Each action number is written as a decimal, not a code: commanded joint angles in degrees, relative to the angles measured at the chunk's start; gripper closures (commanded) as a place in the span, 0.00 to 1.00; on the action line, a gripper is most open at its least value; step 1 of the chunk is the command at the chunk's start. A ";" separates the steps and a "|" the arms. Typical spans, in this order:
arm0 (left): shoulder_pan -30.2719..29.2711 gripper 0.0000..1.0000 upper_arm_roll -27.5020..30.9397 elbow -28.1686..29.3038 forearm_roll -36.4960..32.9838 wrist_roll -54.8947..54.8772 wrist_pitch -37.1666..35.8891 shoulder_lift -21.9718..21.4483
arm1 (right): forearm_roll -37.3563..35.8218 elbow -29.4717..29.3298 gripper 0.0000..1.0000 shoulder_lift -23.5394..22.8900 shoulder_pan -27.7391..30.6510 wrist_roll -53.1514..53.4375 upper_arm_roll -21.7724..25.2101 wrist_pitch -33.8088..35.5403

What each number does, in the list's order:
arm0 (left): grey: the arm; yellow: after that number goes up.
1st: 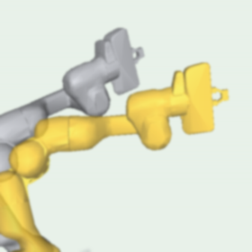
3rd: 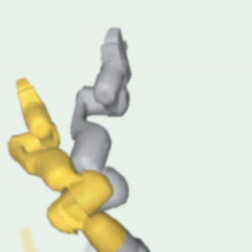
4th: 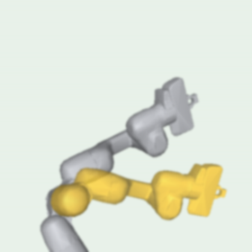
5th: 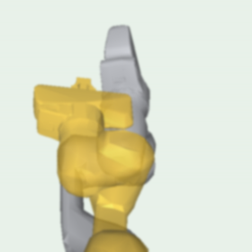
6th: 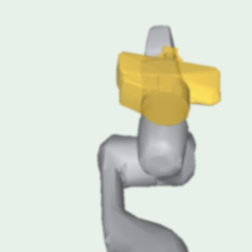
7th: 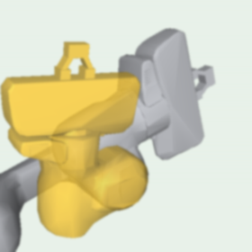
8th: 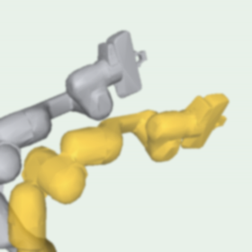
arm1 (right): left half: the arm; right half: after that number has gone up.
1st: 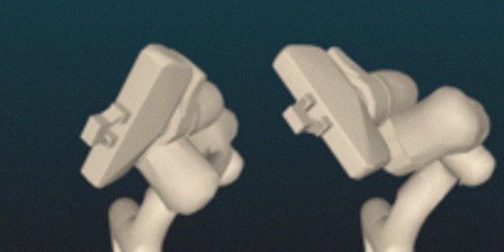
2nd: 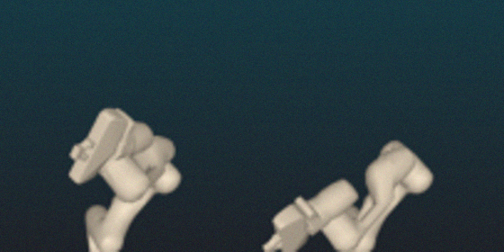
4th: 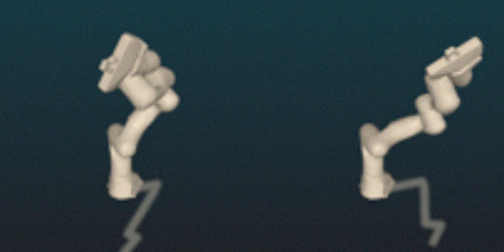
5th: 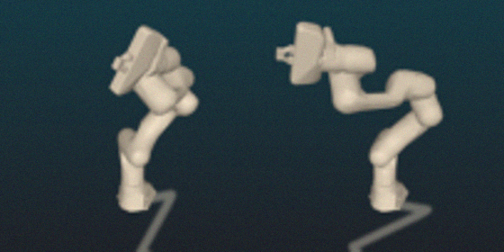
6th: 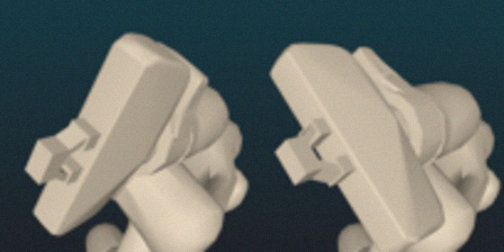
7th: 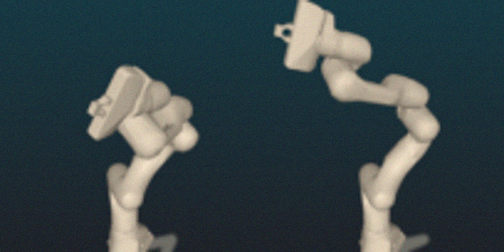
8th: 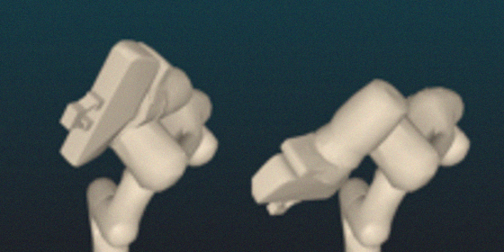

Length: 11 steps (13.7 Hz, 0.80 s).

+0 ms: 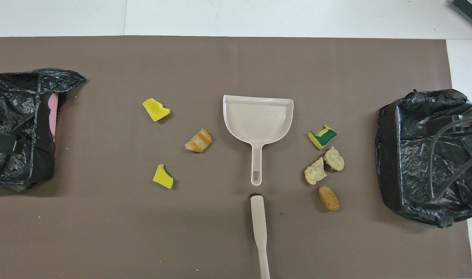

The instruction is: Sweep and dump trash in bin

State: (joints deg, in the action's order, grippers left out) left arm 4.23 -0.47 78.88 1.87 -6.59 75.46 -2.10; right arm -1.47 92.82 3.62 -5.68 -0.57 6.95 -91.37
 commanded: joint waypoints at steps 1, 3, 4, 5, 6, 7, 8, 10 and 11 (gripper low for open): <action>0.43 0.00 0.29 1.54 0.50 0.53 -0.31 -1.33 | 0.50 -0.36 0.00 -0.10 0.58 -1.54 -0.18 -0.13; 0.43 0.00 0.29 1.45 0.50 0.61 -0.31 -1.33 | 0.50 -0.36 0.00 -0.10 0.58 -1.54 -0.18 -0.13; 0.43 0.00 0.29 1.45 0.50 1.05 -0.05 -1.33 | 0.50 -0.36 0.00 -0.02 0.58 -1.54 -0.18 -0.13; 0.43 0.00 0.29 1.45 0.50 1.23 0.56 -1.24 | 0.50 -0.19 0.00 -0.02 0.50 -1.54 -0.18 -0.13; 0.52 0.00 0.20 1.45 0.50 1.14 0.57 -1.32 | 0.50 -0.18 0.00 -0.02 0.50 -1.54 -0.18 -0.13; 0.69 0.00 -0.06 1.45 0.50 1.23 0.57 -1.33 | 0.50 -0.18 0.00 -0.02 0.50 -1.54 -0.18 -0.13; 0.78 0.00 -0.15 1.45 0.50 1.23 0.57 -1.33 | 0.50 -0.18 0.00 -0.02 0.50 -1.54 -0.18 -0.13; 0.78 0.00 -0.15 1.45 0.50 1.23 0.57 -1.33 | 0.50 -0.18 0.00 0.07 0.41 -1.54 -0.18 0.05; 0.78 0.00 -0.15 1.45 0.50 1.23 0.57 -1.24 | 0.50 -0.18 0.00 0.07 0.41 -1.54 -0.18 0.22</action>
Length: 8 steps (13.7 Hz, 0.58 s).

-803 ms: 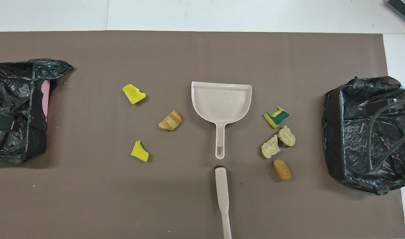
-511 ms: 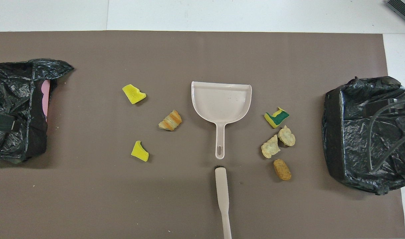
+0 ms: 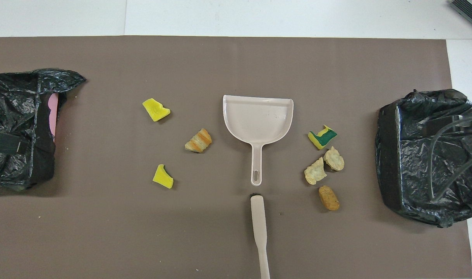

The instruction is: Sweep and dump trash in bin

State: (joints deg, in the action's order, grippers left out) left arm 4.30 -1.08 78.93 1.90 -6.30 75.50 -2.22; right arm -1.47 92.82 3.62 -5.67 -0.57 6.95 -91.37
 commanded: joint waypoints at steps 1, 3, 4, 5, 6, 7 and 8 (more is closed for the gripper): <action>0.71 0.00 0.46 1.40 0.47 0.86 0.61 -1.21 | 0.59 -0.10 0.00 0.07 0.39 -1.54 -0.18 0.31; 0.71 0.00 0.46 1.40 0.47 0.94 0.52 -1.12 | 0.50 -0.10 0.00 0.07 0.39 -1.54 -0.18 0.31; 0.71 0.00 0.46 1.40 0.47 0.94 0.52 -1.21 | 0.50 -0.10 0.00 0.07 0.31 -1.54 -0.18 0.40; 0.79 0.00 0.46 1.40 0.47 0.94 0.61 -1.12 | 0.50 -0.10 0.00 0.07 0.39 -1.54 -0.18 0.49; 0.79 0.00 0.46 1.40 0.47 0.94 0.61 -1.12 | 0.59 0.08 0.00 0.16 0.31 -1.54 -0.18 0.49; 0.79 0.00 0.46 1.40 0.47 0.94 0.53 -1.21 | 0.59 0.43 0.00 0.42 0.31 -1.54 -0.18 0.31; 0.79 0.00 0.46 1.40 0.47 0.94 0.52 -1.21 | 0.59 0.69 0.00 0.60 0.31 -1.45 -0.18 0.31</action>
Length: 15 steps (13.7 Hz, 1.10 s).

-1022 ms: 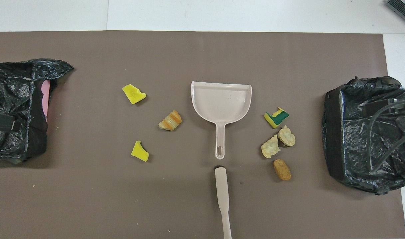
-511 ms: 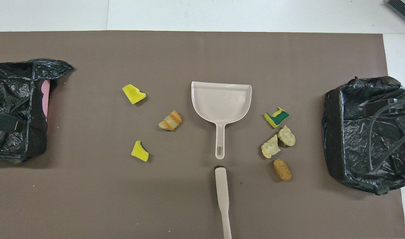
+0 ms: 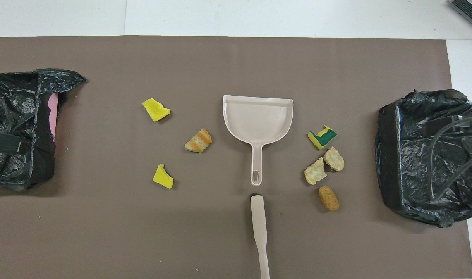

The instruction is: Sweep and dump trash in bin

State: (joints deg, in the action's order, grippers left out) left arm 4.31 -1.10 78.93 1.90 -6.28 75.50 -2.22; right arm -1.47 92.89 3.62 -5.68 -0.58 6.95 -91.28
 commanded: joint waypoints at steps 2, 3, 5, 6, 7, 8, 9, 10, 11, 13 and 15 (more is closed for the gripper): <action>0.79 0.00 0.40 1.40 0.47 0.92 0.61 -1.12 | 0.59 0.72 0.00 0.60 0.32 -1.45 -0.18 0.22; 0.79 0.00 0.22 1.40 0.47 0.92 0.61 -1.12 | 0.59 0.72 0.00 0.68 0.32 -1.45 -0.18 0.22; 0.79 0.00 0.14 1.40 0.47 0.92 0.70 -1.21 | 0.59 0.80 0.00 0.68 0.32 -1.45 -0.18 0.22; 0.79 0.00 0.05 1.40 0.47 0.92 0.70 -1.12 | 0.59 0.89 0.00 0.86 0.32 -1.45 -0.18 0.22; 0.79 0.00 0.05 1.40 0.47 0.92 0.61 -1.20 | 0.59 0.89 0.00 0.86 0.32 -1.45 -0.18 0.31; 0.79 0.00 0.05 1.40 0.47 0.92 0.61 -1.21 | 0.59 0.98 0.00 0.86 0.32 -1.45 -0.18 0.31; 0.79 0.00 0.05 1.40 0.47 0.92 0.61 -1.21 | 0.59 0.98 0.00 0.86 0.32 -1.45 -0.18 0.31; 0.88 0.00 -0.04 1.40 0.47 0.92 0.61 -1.21 | 0.59 0.98 0.00 0.86 0.32 -1.45 -0.18 0.31; 0.79 0.00 -0.22 1.40 0.47 0.92 0.61 -1.21 | 0.59 0.98 0.00 0.86 0.32 -1.45 -0.18 0.22; 0.79 0.00 -0.39 1.40 0.47 0.83 0.61 -1.21 | 0.59 0.98 0.00 0.86 0.14 -1.45 -0.18 0.31; 0.79 0.00 -0.39 1.40 0.47 1.10 0.44 -1.21 | 0.59 0.98 0.00 0.86 0.06 -1.45 -0.18 0.22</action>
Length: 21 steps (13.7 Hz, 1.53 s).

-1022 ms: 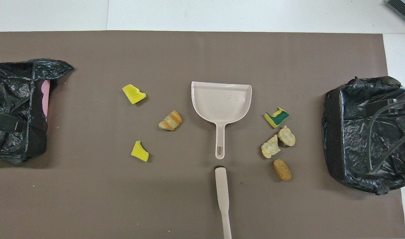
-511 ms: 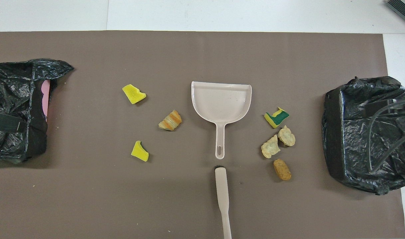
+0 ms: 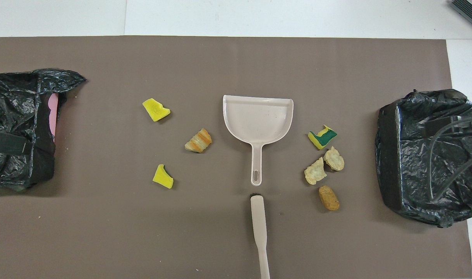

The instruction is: Sweep and dump trash in bin

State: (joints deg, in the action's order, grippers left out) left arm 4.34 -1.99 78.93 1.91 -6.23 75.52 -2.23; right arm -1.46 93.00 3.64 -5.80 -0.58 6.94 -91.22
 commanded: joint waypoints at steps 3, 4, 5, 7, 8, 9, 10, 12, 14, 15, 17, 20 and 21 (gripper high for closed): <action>0.76 0.00 0.50 1.40 0.47 1.13 0.59 -1.20 | 0.59 0.87 0.00 0.85 0.18 -1.44 -0.18 0.16; 0.76 0.00 0.50 1.40 0.47 1.13 0.59 -1.20 | 0.59 0.87 0.00 0.85 0.18 -1.44 -0.18 0.25; 0.76 0.00 0.41 1.40 0.47 1.13 0.59 -1.20 | 0.59 0.87 0.00 0.85 0.18 -1.44 -0.18 0.34; 0.76 0.00 0.15 1.40 0.47 1.22 0.59 -1.20 | 0.59 0.87 0.00 0.85 0.18 -1.44 -0.18 0.25; 0.76 0.00 0.14 1.40 0.47 1.22 0.68 -1.20 | 0.59 0.87 0.00 0.85 0.18 -1.44 -0.18 0.16; 0.76 0.00 0.14 1.49 0.47 1.22 0.68 -1.20 | 0.59 0.87 0.00 0.85 0.18 -1.44 -0.18 0.33; 0.76 0.00 0.06 1.40 0.47 1.22 0.68 -1.20 | 0.59 1.04 0.00 1.02 0.18 -1.44 -0.18 0.51; 0.85 0.00 -0.47 1.49 0.47 1.22 0.68 -1.20 | 0.59 1.31 0.00 1.28 0.18 -1.44 -0.18 0.42; 0.93 0.00 -0.65 2.18 0.47 1.22 0.77 -1.46 | 0.59 1.57 0.00 1.37 0.18 -1.44 -0.18 0.42; 1.37 0.00 -0.65 2.36 0.47 1.22 1.03 -1.64 | 0.59 1.74 0.00 1.63 0.18 -1.44 -0.18 0.51; 1.64 0.00 -0.65 3.50 0.47 1.22 1.21 -2.42 | 0.59 2.97 0.00 2.34 0.18 -1.44 -0.18 0.51; 2.86 0.00 -1.08 6.22 0.47 2.35 2.35 -4.09 | 0.59 3.86 0.00 2.95 0.26 -1.53 -0.18 0.08; 3.48 0.00 -1.09 7.89 0.47 3.75 3.22 -5.14 | 0.59 3.86 0.00 2.95 0.18 -1.53 -0.18 0.16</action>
State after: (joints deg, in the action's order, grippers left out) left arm 6.08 -3.58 81.56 1.97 -4.98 75.92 -3.72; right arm -1.46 94.93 4.81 -5.87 -0.58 6.94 -91.01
